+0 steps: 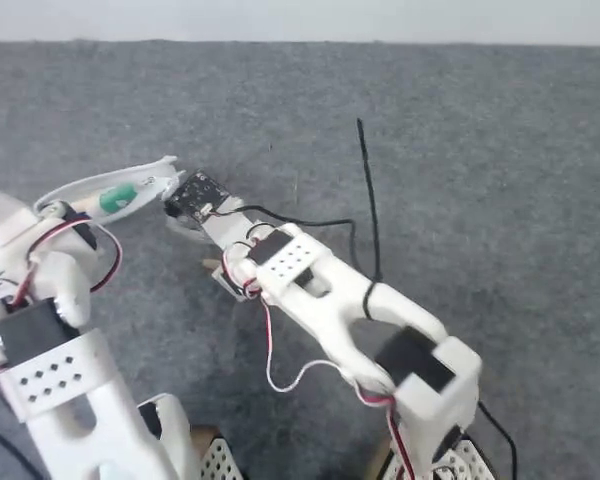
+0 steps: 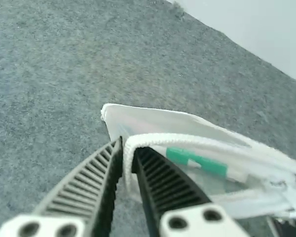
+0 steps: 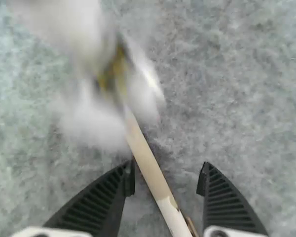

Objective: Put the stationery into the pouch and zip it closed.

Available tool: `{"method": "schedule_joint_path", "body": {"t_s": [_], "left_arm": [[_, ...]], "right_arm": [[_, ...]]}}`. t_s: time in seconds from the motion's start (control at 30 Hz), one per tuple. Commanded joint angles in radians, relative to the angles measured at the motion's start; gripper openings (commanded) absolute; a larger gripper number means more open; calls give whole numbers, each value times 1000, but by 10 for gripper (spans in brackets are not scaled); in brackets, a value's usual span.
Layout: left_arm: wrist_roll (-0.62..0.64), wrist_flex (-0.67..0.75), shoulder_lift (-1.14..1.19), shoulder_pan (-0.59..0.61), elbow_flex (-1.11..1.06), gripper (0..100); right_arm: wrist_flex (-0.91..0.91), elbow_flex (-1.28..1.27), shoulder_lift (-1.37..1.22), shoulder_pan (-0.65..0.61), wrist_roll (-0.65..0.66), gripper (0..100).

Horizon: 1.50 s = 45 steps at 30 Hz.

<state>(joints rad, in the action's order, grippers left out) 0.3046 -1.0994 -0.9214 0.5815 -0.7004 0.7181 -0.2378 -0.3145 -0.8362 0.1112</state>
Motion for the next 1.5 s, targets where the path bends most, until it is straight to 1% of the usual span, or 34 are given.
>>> {"method": "schedule_joint_path", "body": {"t_s": [0.0, 0.03, 0.13, 0.2, 0.3, 0.37, 0.57, 0.7, 0.93, 1.1, 1.13, 1.27, 1.3, 1.47], "left_arm": [[12, 40, -49, 3, 41, 12], [12, 40, -49, 3, 41, 12], [12, 40, -49, 3, 41, 12], [12, 40, -49, 3, 41, 12], [12, 40, -49, 3, 41, 12], [12, 40, -49, 3, 39, 12], [12, 41, -49, -9, 39, 12], [12, 41, -49, -18, 39, 12], [12, 41, -49, -18, 39, 12], [12, 41, -49, -18, 39, 12], [12, 41, -49, -18, 39, 12], [12, 41, -49, -18, 39, 12], [12, 41, -49, -18, 39, 12], [12, 41, -49, -18, 39, 12]], "right_arm": [[5, 78, -30, 10, 12, 179], [5, 86, -39, 16, 17, 142], [5, 91, -36, 42, 92, 0], [44, 91, -15, 64, 112, 32], [130, 109, 44, 101, 109, 2], [177, 118, 90, 133, 112, 9], [231, 118, 185, 214, 115, 6], [285, 124, 229, 246, 117, 6], [404, 207, 243, 275, 107, 6], [404, 210, 242, 277, 106, 10], [407, 210, 242, 277, 97, 26], [412, 210, 242, 277, -12, 149], [412, 210, 242, 277, -14, 156], [403, 213, 220, 262, -11, 115]]}}
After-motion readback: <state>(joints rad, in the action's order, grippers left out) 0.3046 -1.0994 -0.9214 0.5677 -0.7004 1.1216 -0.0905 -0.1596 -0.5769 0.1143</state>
